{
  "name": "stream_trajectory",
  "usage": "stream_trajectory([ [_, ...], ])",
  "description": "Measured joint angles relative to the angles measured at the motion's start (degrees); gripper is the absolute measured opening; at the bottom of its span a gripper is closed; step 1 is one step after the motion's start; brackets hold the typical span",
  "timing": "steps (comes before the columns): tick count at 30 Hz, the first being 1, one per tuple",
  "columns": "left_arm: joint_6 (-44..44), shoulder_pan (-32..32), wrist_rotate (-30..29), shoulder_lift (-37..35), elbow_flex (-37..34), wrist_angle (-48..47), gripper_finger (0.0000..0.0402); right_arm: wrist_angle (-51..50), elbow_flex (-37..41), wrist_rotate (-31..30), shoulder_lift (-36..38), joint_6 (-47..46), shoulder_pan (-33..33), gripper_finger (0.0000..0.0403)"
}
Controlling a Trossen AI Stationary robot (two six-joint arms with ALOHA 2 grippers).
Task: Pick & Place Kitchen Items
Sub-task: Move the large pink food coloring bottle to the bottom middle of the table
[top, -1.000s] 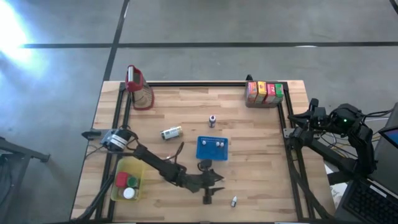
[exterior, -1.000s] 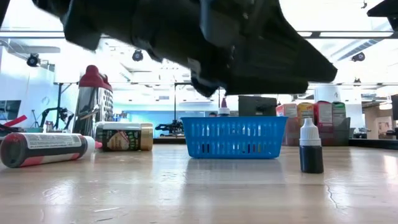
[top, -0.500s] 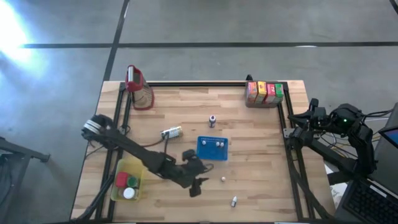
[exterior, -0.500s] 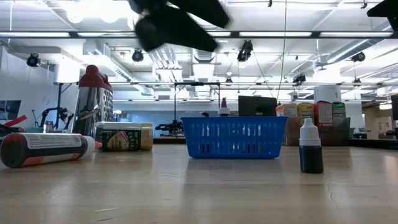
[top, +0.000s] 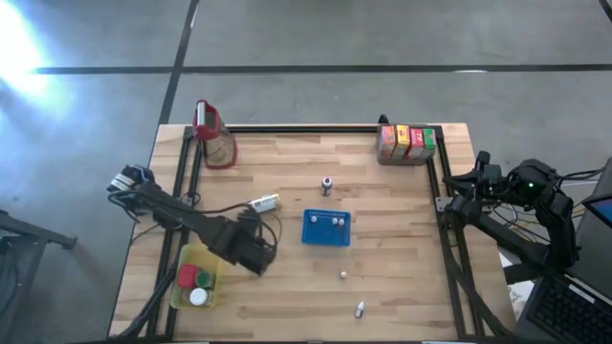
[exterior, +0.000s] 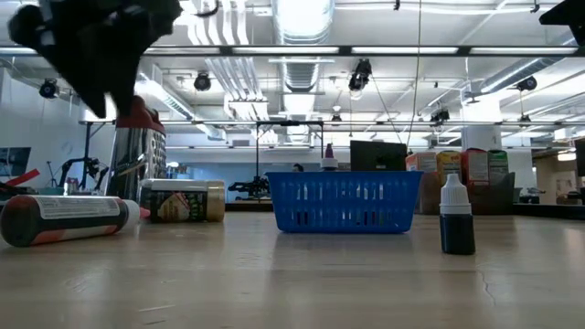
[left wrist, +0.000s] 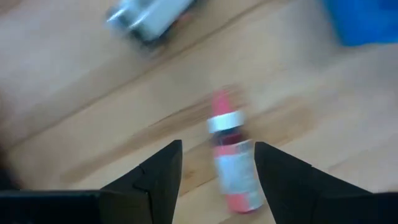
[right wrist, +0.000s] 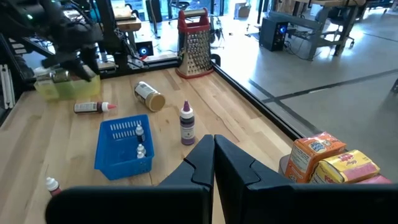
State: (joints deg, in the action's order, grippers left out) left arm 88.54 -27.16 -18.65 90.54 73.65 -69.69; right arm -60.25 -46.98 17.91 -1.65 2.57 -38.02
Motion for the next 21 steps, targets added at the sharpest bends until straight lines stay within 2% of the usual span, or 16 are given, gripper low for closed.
stream_trajectory([
  [12, 9.4, 1.4, 4.0, 0.7, -1.7, -0.2, 0.0206, 0.0, 0.0, 0.0, 0.0, 0.0, 0.0, 0.0008],
  [16, 8.2, 2.1, 4.6, 0.7, -2.8, 2.8, 0.0206, 0.0, 0.0, 0.0, 0.0, 0.0, 0.0, 0.0008],
  [21, 1.8, 3.8, 5.8, 0.7, -2.8, 4.0, 0.0207, 0.0, 0.0, 0.0, 0.0, 0.0, 0.0, 0.0008],
])
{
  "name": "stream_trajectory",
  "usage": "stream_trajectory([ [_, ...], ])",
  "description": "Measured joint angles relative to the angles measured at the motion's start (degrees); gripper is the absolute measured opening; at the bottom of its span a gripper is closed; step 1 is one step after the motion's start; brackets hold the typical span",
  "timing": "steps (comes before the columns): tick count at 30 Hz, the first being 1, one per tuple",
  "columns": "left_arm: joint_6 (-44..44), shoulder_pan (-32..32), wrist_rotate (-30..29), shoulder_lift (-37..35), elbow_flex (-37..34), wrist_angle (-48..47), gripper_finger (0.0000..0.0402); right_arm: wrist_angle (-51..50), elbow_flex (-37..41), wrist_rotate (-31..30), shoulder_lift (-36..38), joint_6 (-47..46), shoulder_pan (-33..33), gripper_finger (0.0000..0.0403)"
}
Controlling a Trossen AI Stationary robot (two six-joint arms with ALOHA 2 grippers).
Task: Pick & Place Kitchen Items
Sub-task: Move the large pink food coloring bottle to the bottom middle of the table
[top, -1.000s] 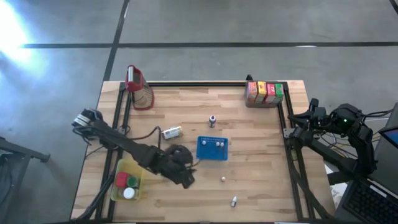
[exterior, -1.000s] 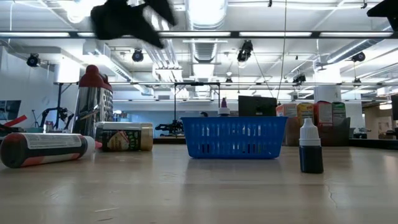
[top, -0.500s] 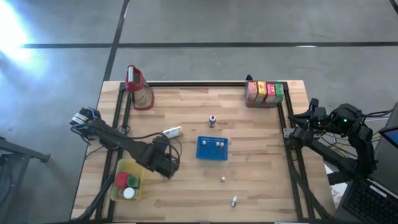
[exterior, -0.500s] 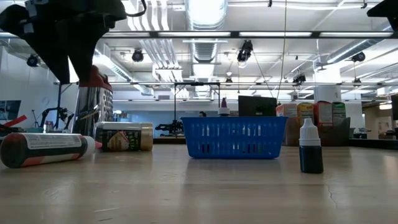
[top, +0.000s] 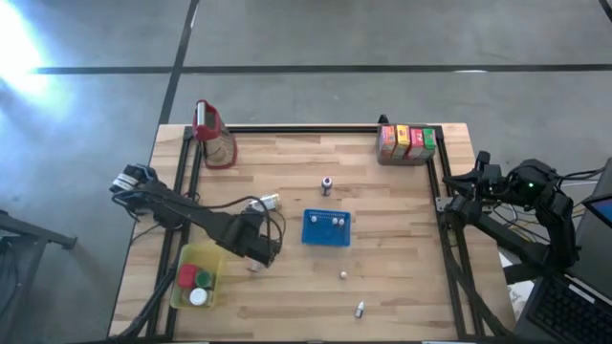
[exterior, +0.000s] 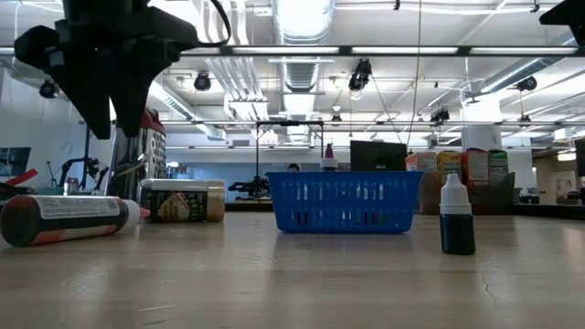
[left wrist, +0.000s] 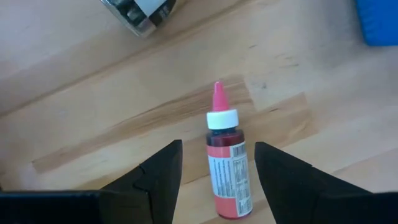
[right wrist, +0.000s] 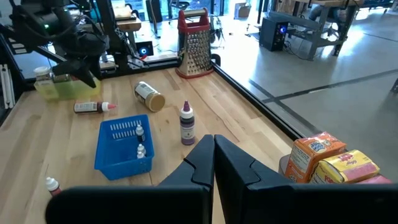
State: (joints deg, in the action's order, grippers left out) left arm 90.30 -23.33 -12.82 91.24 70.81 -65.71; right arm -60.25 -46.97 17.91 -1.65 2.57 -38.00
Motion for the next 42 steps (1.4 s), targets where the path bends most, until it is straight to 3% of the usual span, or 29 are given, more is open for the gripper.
stream_trajectory([
  [9, -4.7, 2.6, 5.9, 0.1, -2.9, 1.7, 0.0214, 0.0, 0.0, 0.0, 0.0, 0.0, 0.0, 0.0008],
  [15, -2.2, 3.2, 9.7, 0.2, -8.3, 10.7, 0.023, 0.0, 0.0, 0.0, 0.0, 0.0, 0.0, 0.0008],
  [21, -1.5, 3.3, 10.5, 0.2, -13.1, 19.4, 0.0232, 0.0, 0.0, 0.0, 0.0, 0.0, 0.0, 0.0008],
  [42, 0.8, 3.3, 11.3, 0.1, -22.3, 32.1, 0.0221, 0.0, 0.0, 0.0, 0.0, 0.0, 0.0, 0.0008],
])
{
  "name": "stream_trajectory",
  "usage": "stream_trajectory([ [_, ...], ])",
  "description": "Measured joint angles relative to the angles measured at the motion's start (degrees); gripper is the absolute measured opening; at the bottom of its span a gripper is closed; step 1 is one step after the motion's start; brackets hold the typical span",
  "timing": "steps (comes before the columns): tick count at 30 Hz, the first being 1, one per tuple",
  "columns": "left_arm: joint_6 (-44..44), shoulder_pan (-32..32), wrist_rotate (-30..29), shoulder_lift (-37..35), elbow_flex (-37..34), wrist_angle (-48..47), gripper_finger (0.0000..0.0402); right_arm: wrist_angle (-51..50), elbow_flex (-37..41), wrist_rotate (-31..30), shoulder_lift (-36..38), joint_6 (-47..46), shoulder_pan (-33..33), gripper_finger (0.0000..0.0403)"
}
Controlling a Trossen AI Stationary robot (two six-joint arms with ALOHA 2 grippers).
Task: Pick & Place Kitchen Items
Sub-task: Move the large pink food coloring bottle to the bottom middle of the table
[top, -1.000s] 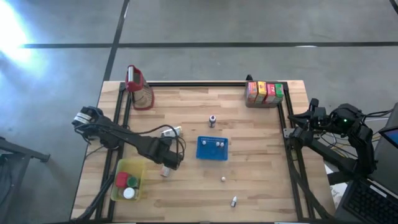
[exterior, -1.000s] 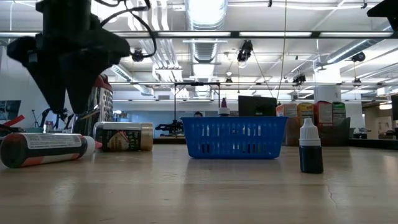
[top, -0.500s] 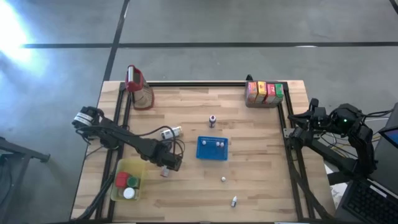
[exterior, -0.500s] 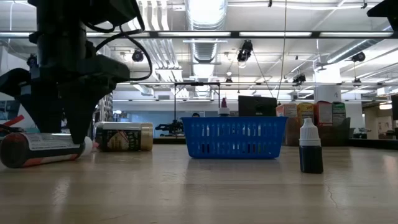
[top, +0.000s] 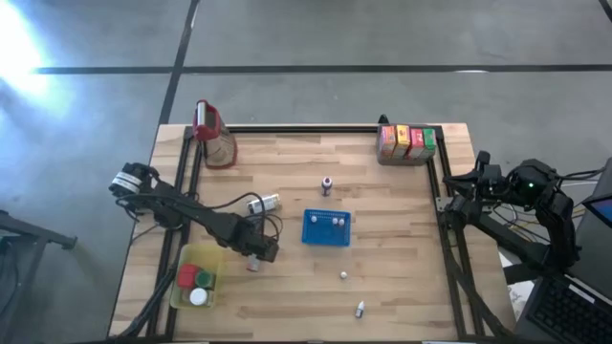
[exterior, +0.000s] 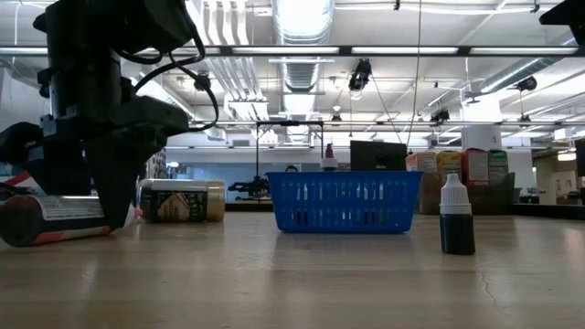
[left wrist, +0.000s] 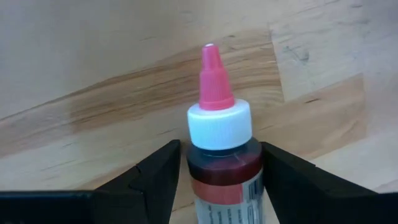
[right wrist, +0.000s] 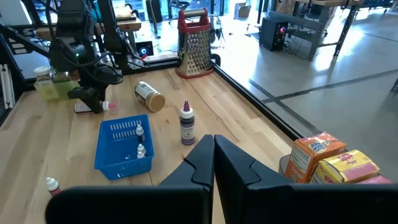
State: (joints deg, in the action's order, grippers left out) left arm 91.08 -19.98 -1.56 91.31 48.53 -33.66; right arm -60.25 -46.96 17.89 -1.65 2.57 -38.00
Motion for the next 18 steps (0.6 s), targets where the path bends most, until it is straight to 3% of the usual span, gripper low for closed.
stream_trajectory([
  [9, 0.0, 0.0, 0.1, 0.0, -0.1, -0.5, 0.0164, 0.0, 0.0, 0.0, 0.0, 0.0, 0.0, 0.0008],
  [18, -0.6, 0.0, 0.4, 0.1, 0.0, -0.4, 0.0165, 0.0, 0.0, 0.0, 0.0, 0.0, 0.0, 0.0008],
])
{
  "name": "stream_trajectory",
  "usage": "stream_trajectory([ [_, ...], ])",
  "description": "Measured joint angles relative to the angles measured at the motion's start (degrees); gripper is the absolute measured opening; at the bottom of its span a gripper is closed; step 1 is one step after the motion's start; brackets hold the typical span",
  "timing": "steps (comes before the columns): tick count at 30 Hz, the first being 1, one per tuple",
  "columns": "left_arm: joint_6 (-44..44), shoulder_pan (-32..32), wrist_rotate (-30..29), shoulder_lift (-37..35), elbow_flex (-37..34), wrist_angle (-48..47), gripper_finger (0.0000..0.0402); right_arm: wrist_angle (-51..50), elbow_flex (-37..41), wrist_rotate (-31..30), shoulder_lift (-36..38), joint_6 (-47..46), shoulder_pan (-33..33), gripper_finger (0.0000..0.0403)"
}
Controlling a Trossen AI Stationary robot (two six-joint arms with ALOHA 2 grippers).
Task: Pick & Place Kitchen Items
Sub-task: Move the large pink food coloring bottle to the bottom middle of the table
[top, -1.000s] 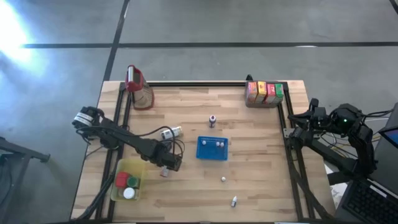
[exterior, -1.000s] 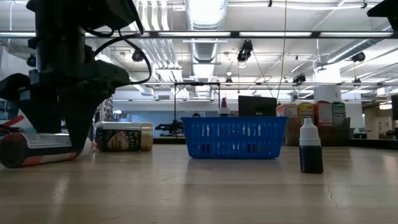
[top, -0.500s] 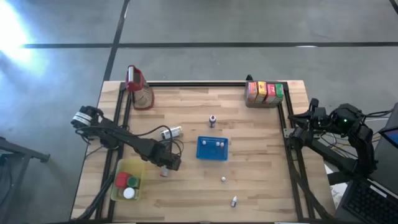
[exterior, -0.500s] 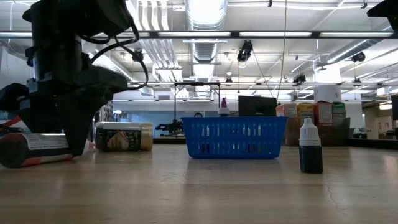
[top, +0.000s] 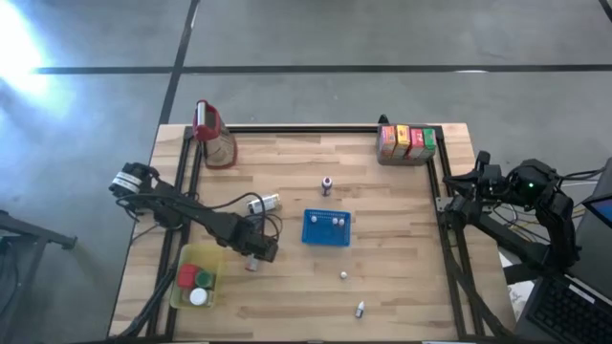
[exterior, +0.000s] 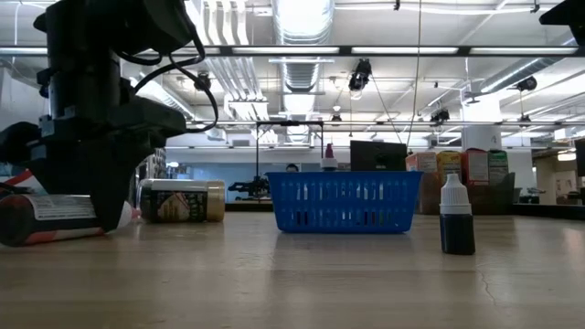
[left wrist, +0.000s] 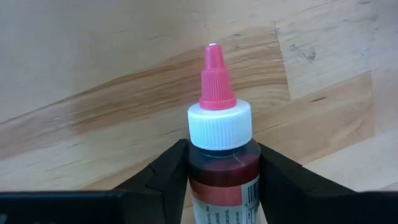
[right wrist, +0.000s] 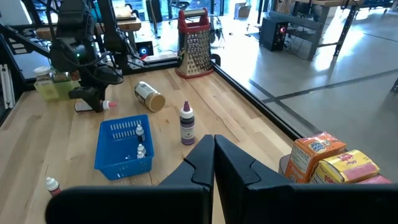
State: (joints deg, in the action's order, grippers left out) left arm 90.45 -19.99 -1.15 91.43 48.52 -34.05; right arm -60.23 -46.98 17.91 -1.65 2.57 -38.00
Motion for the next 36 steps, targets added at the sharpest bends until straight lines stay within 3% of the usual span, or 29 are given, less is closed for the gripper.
stream_trajectory([
  [8, -3.3, -0.3, -0.2, 0.4, 1.7, 1.0, 0.0162, 0.0, 0.0, 0.0, 0.0, 0.0, 0.0, 0.0008],
  [15, -10.2, -3.2, -8.6, 0.3, 6.0, 8.4, 0.0161, 0.0, 0.0, 0.0, 0.0, 0.0, 0.0, 0.0008],
  [24, -35.4, -7.8, -26.5, 1.0, 6.6, 29.4, 0.0161, 0.0, 0.0, 0.0, 0.0, 0.0, 0.0, 0.0008],
  [31, -57.8, -12.0, -43.2, 7.4, 6.6, 45.1, 0.0161, 0.0, 0.0, 0.0, 0.0, 0.0, 0.0, 0.0008],
  [36, -71.6, -13.6, -46.6, 14.5, 6.7, 60.5, 0.0161, 0.0, 0.0, 0.0, 0.0, 0.0, 0.0, 0.0008],
])
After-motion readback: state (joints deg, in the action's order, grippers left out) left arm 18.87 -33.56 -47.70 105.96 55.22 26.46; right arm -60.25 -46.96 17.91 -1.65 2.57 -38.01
